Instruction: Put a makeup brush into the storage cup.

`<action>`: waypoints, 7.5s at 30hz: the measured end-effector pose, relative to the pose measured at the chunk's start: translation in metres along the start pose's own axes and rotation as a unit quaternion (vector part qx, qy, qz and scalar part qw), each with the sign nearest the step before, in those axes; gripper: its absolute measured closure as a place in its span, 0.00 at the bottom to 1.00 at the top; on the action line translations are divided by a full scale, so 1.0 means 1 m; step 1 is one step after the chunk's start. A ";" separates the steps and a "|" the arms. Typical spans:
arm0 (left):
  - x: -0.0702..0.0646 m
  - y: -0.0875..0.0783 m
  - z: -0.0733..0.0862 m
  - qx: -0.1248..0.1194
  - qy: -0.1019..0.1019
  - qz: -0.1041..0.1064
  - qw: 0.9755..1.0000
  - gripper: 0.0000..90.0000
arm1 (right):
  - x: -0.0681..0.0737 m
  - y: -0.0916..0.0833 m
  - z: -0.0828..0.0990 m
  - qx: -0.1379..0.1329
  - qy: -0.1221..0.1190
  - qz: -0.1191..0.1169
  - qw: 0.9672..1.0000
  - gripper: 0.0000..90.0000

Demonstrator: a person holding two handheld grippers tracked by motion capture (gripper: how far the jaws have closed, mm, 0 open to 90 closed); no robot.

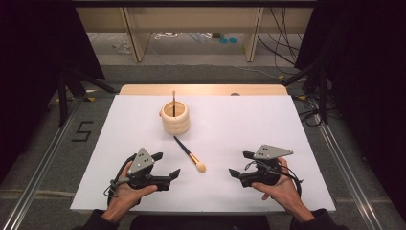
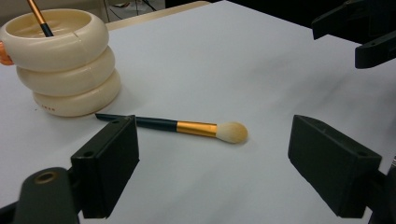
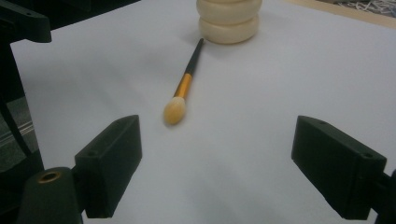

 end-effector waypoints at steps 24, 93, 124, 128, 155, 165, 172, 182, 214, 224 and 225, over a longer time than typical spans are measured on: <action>-0.004 -0.003 0.005 0.004 -0.008 0.005 1.000 0.18 | -0.002 0.002 -0.006 0.000 -0.009 0.006 1.000 0.24; 0.008 0.007 0.011 0.019 -0.022 0.012 1.000 0.18 | 0.023 0.185 -0.062 0.243 -0.134 -0.051 0.959 0.60; 0.007 0.008 0.011 0.019 -0.020 0.016 0.999 0.18 | 0.012 0.194 -0.070 0.333 -0.163 -0.060 0.927 0.85; 0.007 0.008 0.011 0.019 -0.020 0.016 1.000 0.19 | 0.013 0.194 -0.071 0.336 -0.168 -0.062 0.925 0.85; 0.026 0.004 0.009 0.022 -0.015 -0.010 1.000 0.20 | 0.027 0.138 -0.091 0.267 -0.223 -0.083 0.934 0.86; 0.035 0.010 0.006 0.047 0.025 0.007 0.999 0.20 | 0.041 0.108 -0.095 0.257 -0.245 -0.093 0.930 0.86; 0.037 0.015 0.003 0.052 0.038 0.021 0.998 0.20 | 0.052 0.095 -0.094 0.260 -0.260 -0.104 0.924 0.86; 0.027 0.020 -0.001 0.071 0.045 0.091 0.992 0.24 | 0.065 0.091 -0.090 0.268 -0.300 -0.110 0.909 0.86; 0.002 0.042 0.002 0.150 0.126 0.184 0.963 0.62 | 0.083 0.091 -0.084 0.279 -0.330 -0.143 0.890 0.86; -0.004 0.046 0.001 0.154 0.132 0.204 0.958 0.71 | 0.086 0.092 -0.081 0.283 -0.338 -0.150 0.885 0.86; -0.004 0.046 0.002 0.158 0.136 0.207 0.956 0.73 | 0.087 0.091 -0.081 0.285 -0.337 -0.152 0.885 0.86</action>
Point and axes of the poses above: each handheld gripper's, and its own axes: y roughly forward along the jaws, z roughly out of its underside, x roughly to its left, the point moved 3 cm from there along y, roughly forward along the jaws, and after that the axes turned 3 degrees about z, right-handed, at the moved point
